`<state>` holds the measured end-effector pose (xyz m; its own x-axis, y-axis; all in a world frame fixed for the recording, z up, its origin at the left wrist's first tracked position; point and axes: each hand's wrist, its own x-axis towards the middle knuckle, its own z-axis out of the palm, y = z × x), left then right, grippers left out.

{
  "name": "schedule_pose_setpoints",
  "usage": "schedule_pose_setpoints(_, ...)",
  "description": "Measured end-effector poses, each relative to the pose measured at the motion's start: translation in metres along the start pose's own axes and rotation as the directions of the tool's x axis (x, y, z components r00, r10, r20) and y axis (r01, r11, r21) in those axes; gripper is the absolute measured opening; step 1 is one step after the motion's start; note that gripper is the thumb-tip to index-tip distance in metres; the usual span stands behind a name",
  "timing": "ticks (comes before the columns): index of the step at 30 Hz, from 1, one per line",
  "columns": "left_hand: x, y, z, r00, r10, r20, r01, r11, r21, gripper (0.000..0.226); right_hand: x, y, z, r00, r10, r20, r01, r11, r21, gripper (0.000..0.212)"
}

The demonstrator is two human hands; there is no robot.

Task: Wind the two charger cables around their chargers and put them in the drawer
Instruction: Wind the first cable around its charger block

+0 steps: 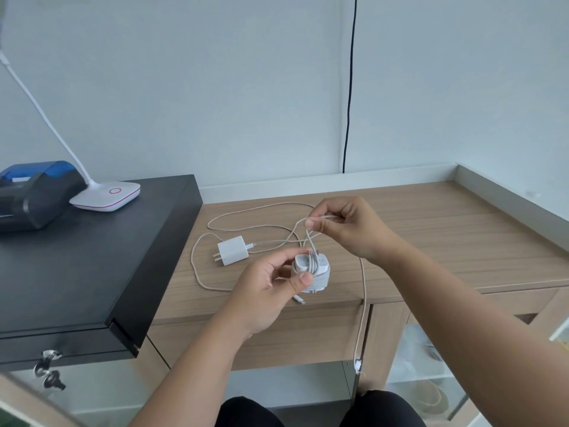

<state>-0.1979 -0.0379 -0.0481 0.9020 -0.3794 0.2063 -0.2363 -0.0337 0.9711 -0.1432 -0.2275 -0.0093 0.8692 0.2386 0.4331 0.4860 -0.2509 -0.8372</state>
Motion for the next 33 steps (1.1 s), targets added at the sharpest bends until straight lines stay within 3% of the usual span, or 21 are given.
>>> schedule_pose_setpoints(5, -0.005, 0.000, -0.003, 0.999, 0.044, -0.031, -0.046, 0.997, -0.068, 0.034, -0.002, 0.004, 0.003, 1.000, 0.022, -0.006, -0.022, 1.000, 0.015, 0.023)
schedule_pose_setpoints(11, -0.002, -0.006, -0.004, 0.991, 0.028, -0.128, -0.077, 0.916, -0.394, 0.053, -0.017, 0.015, 0.018, 0.996, 0.078, 0.034, -0.082, 0.985, 0.154, 0.026)
schedule_pose_setpoints(14, 0.001, -0.007, -0.004, 0.991, -0.005, -0.131, -0.068, 0.833, -0.548, 0.067, -0.028, 0.019, 0.026, 0.978, 0.207, -0.020, -0.194, 0.943, 0.270, 0.020)
schedule_pose_setpoints(18, 0.005, -0.003, -0.001, 0.988, -0.010, -0.153, -0.095, 0.741, -0.664, 0.047, -0.043, 0.028, 0.041, 0.952, 0.287, -0.105, -0.237, 0.912, 0.335, 0.015)
schedule_pose_setpoints(21, 0.008, 0.003, 0.002, 0.970, -0.074, -0.231, -0.115, 0.697, -0.707, 0.020, -0.050, 0.031, 0.048, 0.966, 0.193, -0.172, -0.172, 0.976, 0.130, 0.014)
schedule_pose_setpoints(23, 0.011, 0.004, 0.001, 0.945, -0.122, -0.303, -0.143, 0.679, -0.720, 0.022, -0.056, 0.033, 0.050, 0.977, 0.093, -0.191, -0.119, 0.984, -0.130, 0.013)
schedule_pose_setpoints(27, 0.018, 0.002, 0.004, 0.902, -0.144, -0.407, -0.180, 0.731, -0.658, 0.031, -0.062, 0.023, 0.053, 0.988, -0.109, -0.105, 0.040, 0.857, -0.514, 0.020)
schedule_pose_setpoints(30, 0.020, -0.004, 0.007, 0.879, -0.135, -0.456, -0.188, 0.783, -0.594, 0.029, -0.062, 0.013, 0.053, 0.985, -0.171, -0.010, 0.132, 0.797, -0.589, 0.019)
schedule_pose_setpoints(33, 0.018, -0.008, 0.006, 0.884, -0.014, -0.467, -0.159, 0.931, -0.329, 0.035, -0.059, -0.001, 0.043, 0.978, -0.204, 0.050, 0.186, 0.729, -0.659, 0.021)
